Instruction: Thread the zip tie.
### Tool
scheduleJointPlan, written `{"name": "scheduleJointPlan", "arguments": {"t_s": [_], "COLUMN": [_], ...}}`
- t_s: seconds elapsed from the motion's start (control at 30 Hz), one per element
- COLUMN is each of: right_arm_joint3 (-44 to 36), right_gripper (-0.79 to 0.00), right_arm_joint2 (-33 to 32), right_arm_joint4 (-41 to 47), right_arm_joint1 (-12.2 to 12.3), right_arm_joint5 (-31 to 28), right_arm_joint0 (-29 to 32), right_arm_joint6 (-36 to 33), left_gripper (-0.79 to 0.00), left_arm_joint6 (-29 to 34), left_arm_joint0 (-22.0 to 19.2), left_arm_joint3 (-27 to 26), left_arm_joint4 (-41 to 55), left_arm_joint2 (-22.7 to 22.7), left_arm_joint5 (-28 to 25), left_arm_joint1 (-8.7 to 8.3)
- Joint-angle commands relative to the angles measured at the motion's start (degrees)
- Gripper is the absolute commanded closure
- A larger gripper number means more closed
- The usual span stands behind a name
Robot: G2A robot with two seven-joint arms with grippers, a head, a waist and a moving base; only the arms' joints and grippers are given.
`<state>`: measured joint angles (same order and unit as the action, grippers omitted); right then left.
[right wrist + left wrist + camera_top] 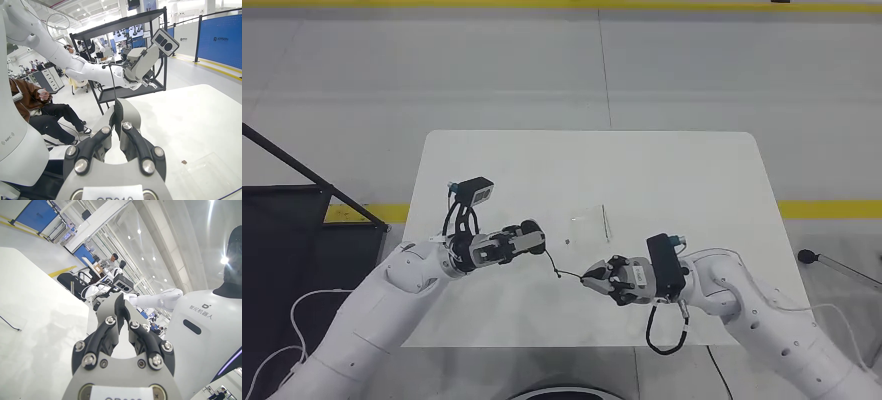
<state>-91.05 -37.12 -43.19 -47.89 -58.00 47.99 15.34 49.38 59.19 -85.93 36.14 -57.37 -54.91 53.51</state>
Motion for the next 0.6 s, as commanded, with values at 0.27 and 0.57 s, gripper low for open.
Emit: {"name": "scheduleJointPlan", "arguments": {"t_s": [0.27,0.57], "right_arm_joint3": [0.21,0.35], "right_gripper": [0.0,0.0], "right_arm_joint2": [0.59,0.99], "right_arm_joint4": [-0.22,-0.33], "right_arm_joint1": [0.19,0.35], "right_arm_joint5": [0.0,0.0], "right_arm_joint0": [-0.46,-0.79], "right_arm_joint6": [0.72,1.19], "left_gripper": [-0.166,-0.139], "left_arm_joint6": [-1.16,-1.53], "left_arm_joint0": [-0.46,-1.1], "left_arm_joint3": [0.19,0.25], "left_arm_joint4": [0.48,0.93], "left_arm_joint2": [1.17,2.24], "left_arm_joint5": [-1.15,-1.53], "left_arm_joint1": [-0.81,-1.43]}}
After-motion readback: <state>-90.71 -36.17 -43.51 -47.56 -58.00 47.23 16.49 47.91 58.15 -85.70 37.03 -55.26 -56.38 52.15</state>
